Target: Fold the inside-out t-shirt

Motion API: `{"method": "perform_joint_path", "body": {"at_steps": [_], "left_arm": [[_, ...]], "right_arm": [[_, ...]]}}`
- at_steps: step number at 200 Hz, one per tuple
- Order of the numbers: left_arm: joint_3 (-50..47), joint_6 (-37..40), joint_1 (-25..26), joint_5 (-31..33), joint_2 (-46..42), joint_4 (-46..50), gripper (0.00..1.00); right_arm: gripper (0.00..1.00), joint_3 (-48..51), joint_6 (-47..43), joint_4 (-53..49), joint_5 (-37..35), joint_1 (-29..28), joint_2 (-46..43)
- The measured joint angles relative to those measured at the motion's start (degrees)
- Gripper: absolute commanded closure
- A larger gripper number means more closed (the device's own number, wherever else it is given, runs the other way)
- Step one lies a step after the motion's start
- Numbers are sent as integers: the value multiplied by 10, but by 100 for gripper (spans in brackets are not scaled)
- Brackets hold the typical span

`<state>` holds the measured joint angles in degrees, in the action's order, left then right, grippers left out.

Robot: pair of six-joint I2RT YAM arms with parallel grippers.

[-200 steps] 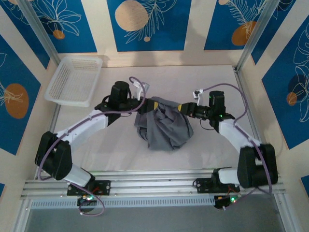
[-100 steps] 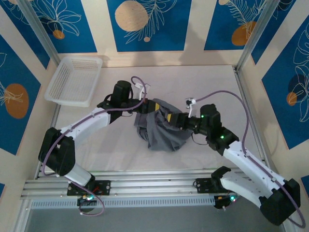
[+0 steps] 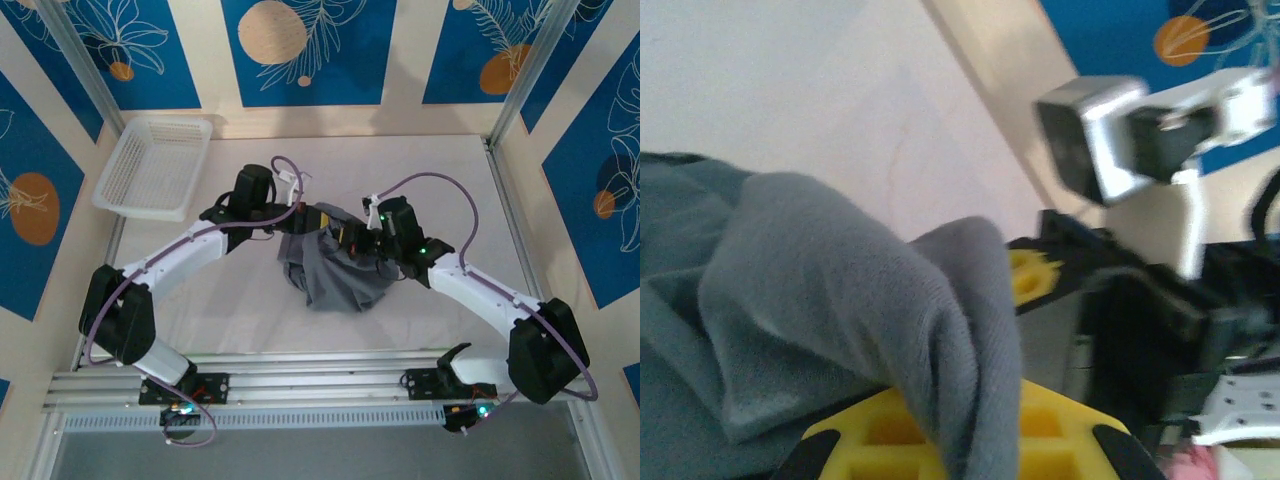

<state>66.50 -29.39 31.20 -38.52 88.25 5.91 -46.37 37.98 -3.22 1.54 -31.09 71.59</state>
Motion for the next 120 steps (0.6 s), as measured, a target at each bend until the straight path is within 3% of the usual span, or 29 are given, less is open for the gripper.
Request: {"method": "perform_joint_path", "body": {"at_steps": [19, 36, 46, 63, 87, 105, 120], "left_arm": [[-3, 18, -19, 29, 4, 25, 100], [-14, 25, -56, 27, 25, 13, 100], [-23, 25, -70, 21, 43, 0, 85], [-45, 24, -80, 14, 51, -19, 49], [-61, 34, -79, 18, 19, -13, 33], [-66, 60, -77, 49, -45, 12, 32], [-71, 96, -61, 101, -119, 37, 48]], "right_arm": [[100, 26, 11, 37, 78, 28, -52], [100, 59, 70, 114, 183, 89, -113], [100, 66, 102, 157, 234, 120, -128], [100, 66, 145, 209, 312, 153, -123], [100, 62, 163, 221, 377, 162, -103], [100, 60, 166, 220, 399, 167, -90], [100, 54, 166, 211, 406, 171, -83]]}}
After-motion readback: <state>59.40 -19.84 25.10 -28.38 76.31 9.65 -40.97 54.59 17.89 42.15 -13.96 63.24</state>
